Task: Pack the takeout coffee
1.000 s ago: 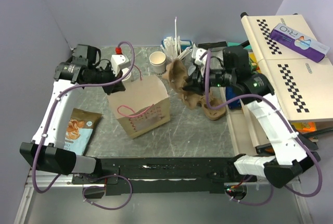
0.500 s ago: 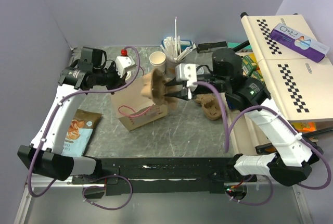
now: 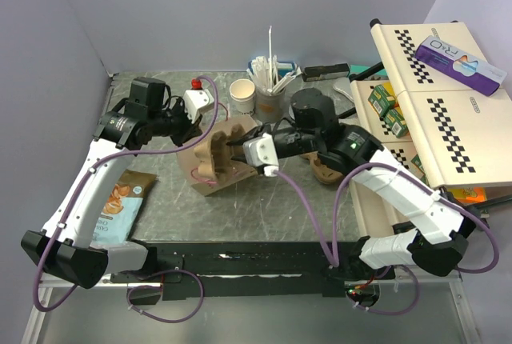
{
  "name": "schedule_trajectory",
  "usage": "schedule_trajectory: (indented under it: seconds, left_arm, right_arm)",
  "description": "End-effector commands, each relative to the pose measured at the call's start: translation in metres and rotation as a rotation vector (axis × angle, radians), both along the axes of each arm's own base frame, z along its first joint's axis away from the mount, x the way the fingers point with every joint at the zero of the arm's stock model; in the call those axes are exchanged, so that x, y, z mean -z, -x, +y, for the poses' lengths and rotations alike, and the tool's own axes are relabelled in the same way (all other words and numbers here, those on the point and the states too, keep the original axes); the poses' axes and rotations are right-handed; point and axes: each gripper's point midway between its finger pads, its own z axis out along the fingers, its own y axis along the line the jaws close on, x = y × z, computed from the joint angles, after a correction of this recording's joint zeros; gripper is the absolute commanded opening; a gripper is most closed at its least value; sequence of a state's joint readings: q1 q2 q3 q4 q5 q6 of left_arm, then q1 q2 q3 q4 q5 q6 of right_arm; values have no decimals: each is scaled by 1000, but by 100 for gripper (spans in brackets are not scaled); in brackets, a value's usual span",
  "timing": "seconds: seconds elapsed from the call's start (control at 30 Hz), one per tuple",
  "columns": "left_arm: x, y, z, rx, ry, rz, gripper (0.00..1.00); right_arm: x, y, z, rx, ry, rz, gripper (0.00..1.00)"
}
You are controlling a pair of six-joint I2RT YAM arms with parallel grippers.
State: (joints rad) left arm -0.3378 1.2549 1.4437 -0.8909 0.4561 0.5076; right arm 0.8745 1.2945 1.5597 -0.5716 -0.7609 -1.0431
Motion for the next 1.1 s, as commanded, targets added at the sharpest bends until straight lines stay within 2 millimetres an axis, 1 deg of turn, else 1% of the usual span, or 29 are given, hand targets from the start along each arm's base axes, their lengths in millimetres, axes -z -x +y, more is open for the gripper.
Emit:
schedule_trajectory:
  seconds: [0.0, 0.07, 0.1, 0.17, 0.27, 0.4, 0.47, 0.53, 0.6, 0.7, 0.83, 0.9, 1.0, 1.07]
  left_arm:
    - [-16, 5, -9, 15, 64, -33, 1]
    - [-14, 7, -9, 23, 61, -29, 1]
    - [-15, 9, -9, 28, 63, -30, 1]
    - [-16, 11, -9, 34, 62, -31, 1]
    - [-19, 15, -9, 46, 62, -50, 1]
    - [-13, 21, -9, 55, 52, -43, 1]
    - [-11, 23, -9, 55, 52, -40, 1]
    - [-13, 24, -10, 54, 57, -43, 1]
    - [-13, 25, -9, 51, 55, -45, 1]
    - [-15, 26, -8, 50, 54, -52, 1]
    - [-18, 28, -8, 61, 55, -57, 1]
    - [-18, 31, -9, 68, 59, -57, 1]
    - [-17, 34, -10, 79, 63, -48, 1]
    - [-16, 37, -11, 91, 70, -39, 1]
  right_arm:
    - [4, 1, 10, -62, -38, -135, 0]
    - [16, 0, 14, -70, -22, -135, 0]
    - [16, -1, 15, -67, -26, -138, 0]
    - [25, -3, 18, -64, -8, -126, 0]
    - [33, -7, 20, -48, 11, -107, 0]
    - [20, 0, 23, -51, -29, -89, 0]
    - [10, 4, 25, -52, -55, -93, 0]
    - [6, 5, 26, -49, -62, -86, 0]
    - [7, 3, 27, -45, -62, -81, 0]
    - [15, 0, 29, -40, -44, -84, 0]
    - [36, -5, 29, -24, 6, -74, 0]
    - [51, -7, 26, -12, 42, -68, 0]
    - [66, -12, 23, 8, 67, -65, 0]
    - [71, -15, 23, 22, 74, -66, 0]
